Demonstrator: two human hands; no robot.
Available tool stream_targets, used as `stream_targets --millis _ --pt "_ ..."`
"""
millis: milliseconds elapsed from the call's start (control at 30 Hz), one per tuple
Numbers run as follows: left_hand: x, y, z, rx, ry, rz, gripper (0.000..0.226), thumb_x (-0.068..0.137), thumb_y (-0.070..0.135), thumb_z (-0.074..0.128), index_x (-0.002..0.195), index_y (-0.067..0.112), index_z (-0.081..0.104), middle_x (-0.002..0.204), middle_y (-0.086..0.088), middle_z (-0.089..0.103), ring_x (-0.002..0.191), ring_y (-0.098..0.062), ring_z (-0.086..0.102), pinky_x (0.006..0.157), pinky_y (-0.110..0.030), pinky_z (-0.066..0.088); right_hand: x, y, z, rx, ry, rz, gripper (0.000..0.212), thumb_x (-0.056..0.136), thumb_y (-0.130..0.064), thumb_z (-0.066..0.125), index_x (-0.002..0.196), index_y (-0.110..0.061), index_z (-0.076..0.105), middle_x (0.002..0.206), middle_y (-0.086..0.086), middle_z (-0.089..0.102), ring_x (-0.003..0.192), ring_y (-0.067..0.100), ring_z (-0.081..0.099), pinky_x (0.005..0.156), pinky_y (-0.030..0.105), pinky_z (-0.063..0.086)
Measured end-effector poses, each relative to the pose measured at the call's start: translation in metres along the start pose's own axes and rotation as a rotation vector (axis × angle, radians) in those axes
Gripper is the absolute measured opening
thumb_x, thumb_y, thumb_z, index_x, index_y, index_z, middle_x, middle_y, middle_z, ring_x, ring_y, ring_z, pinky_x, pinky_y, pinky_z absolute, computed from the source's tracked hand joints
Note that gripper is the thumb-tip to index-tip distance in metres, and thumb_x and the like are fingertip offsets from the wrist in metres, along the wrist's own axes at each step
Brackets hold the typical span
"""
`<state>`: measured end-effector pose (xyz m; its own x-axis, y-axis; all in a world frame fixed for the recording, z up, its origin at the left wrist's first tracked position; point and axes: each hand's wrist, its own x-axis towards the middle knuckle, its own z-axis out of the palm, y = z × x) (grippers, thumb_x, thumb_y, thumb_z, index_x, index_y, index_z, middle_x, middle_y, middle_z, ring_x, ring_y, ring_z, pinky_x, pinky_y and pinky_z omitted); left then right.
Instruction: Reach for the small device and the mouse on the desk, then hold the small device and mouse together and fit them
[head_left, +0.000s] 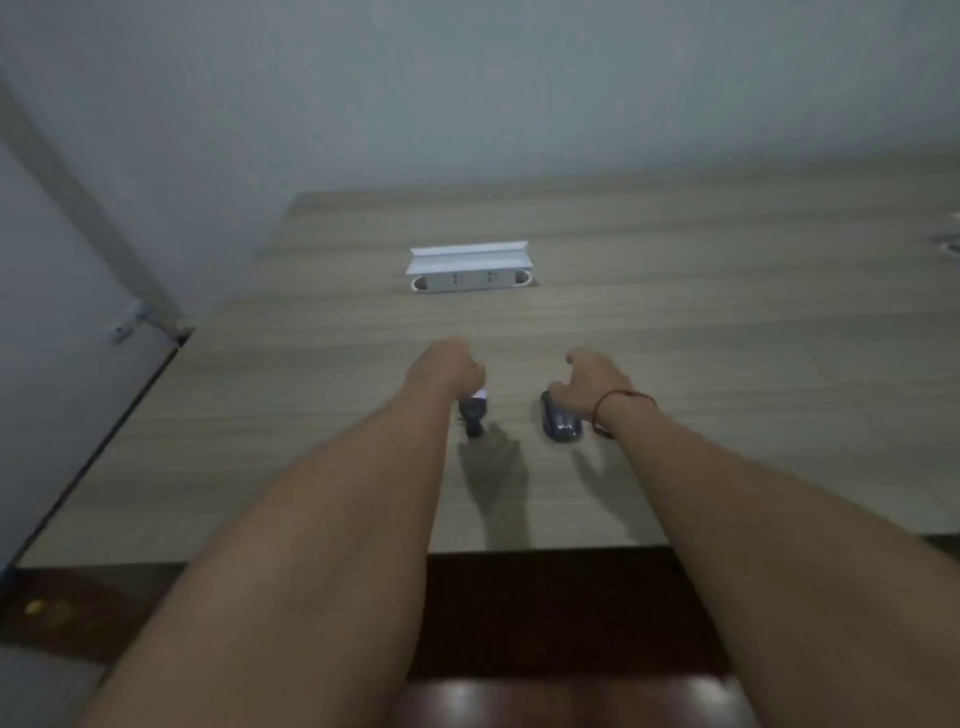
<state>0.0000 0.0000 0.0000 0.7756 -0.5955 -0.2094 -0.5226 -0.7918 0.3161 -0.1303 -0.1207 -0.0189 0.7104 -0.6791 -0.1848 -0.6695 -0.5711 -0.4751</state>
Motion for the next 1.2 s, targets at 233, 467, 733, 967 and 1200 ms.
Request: stream_targets --millis 233,467,733,967,1200 --pt "0.021 -0.032 0.097 -0.185 0.070 -0.101 0.038 0.089 0.032 0.055 0.125 0.018 0.061 0.132 -0.012 0.059 0.119 -0.032 0.056 0.095 -0.035 0.046 0.020 0.049 0.081 0.107 0.053 0.076 0.070 0.077 -0.040 0.072 0.130 -0.005 0.042 0.135 0.019 0.050 0.121 0.037 0.052 0.098 0.044 0.046" --pt "0.050 -0.050 0.171 -0.133 0.463 -0.190 0.063 0.078 0.060 0.058 0.114 0.008 0.061 0.121 -0.014 0.056 0.115 -0.035 0.051 0.089 -0.040 0.045 0.046 0.066 0.146 0.129 0.359 0.105 0.089 0.065 -0.061 0.074 0.130 -0.011 0.039 0.133 0.014 0.052 0.125 0.033 0.047 0.106 0.042 0.037" --pt "0.047 -0.060 0.192 -0.201 0.631 -0.144 0.047 0.086 0.047 0.057 0.111 0.007 0.060 0.121 -0.015 0.057 0.112 -0.035 0.054 0.094 -0.042 0.042 0.050 0.075 0.164 0.167 0.509 0.018 0.063 0.080 -0.049 0.064 0.124 -0.007 0.048 0.129 0.015 0.054 0.120 0.032 0.048 0.105 0.041 0.037" --pt "0.020 -0.067 0.189 -0.388 0.541 -0.028 0.033 0.084 0.036 0.064 0.103 0.011 0.056 0.113 -0.010 0.064 0.103 -0.031 0.060 0.081 -0.037 0.047 0.026 0.082 0.173 0.201 0.443 -0.056 0.067 0.074 -0.051 0.069 0.126 -0.013 0.048 0.126 0.010 0.054 0.117 0.028 0.048 0.099 0.043 0.044" --pt "0.002 -0.054 0.186 -0.657 0.564 0.088 0.023 0.083 0.031 0.067 0.091 0.009 0.065 0.093 -0.010 0.067 0.088 -0.028 0.064 0.071 -0.032 0.048 0.005 0.078 0.180 0.339 0.429 -0.100 0.067 0.065 -0.046 0.080 0.118 -0.018 0.051 0.114 0.003 0.060 0.106 0.023 0.056 0.092 0.043 0.052"
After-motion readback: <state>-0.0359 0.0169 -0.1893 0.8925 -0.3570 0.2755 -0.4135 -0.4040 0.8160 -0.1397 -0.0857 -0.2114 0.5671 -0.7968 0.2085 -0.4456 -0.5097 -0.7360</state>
